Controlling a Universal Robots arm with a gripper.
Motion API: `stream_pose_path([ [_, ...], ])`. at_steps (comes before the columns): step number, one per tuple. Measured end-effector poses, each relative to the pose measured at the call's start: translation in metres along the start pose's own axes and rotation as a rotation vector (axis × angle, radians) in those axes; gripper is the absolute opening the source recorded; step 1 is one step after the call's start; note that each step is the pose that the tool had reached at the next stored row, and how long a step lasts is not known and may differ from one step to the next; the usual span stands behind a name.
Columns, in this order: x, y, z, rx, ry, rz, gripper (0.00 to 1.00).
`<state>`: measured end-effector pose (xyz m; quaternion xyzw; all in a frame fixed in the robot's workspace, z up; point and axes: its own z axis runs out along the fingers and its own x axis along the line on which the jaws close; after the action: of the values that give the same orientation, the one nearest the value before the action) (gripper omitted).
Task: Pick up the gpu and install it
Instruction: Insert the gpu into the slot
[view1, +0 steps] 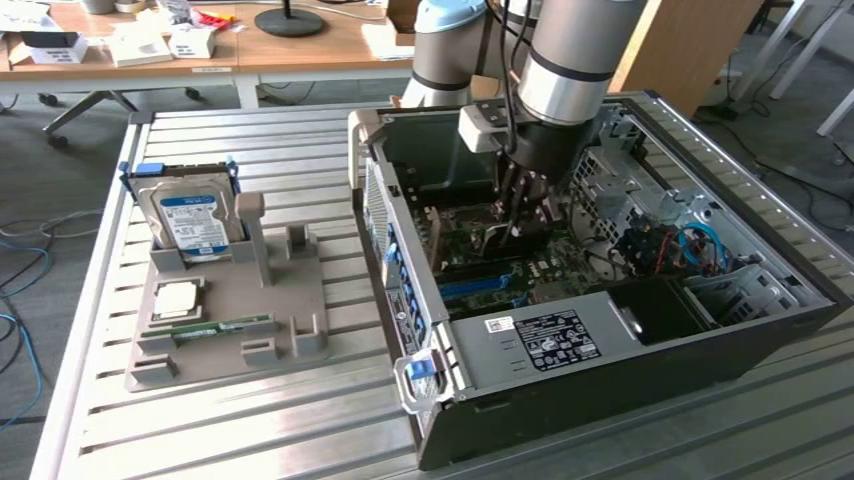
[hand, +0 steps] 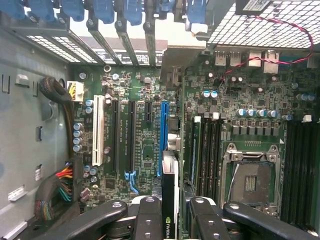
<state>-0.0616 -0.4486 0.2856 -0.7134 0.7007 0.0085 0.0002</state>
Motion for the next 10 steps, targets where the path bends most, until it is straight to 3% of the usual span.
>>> stream_pose_path([
  [10,0.0034,0.0,-0.0001,0.0,0.0,0.0,0.26],
])
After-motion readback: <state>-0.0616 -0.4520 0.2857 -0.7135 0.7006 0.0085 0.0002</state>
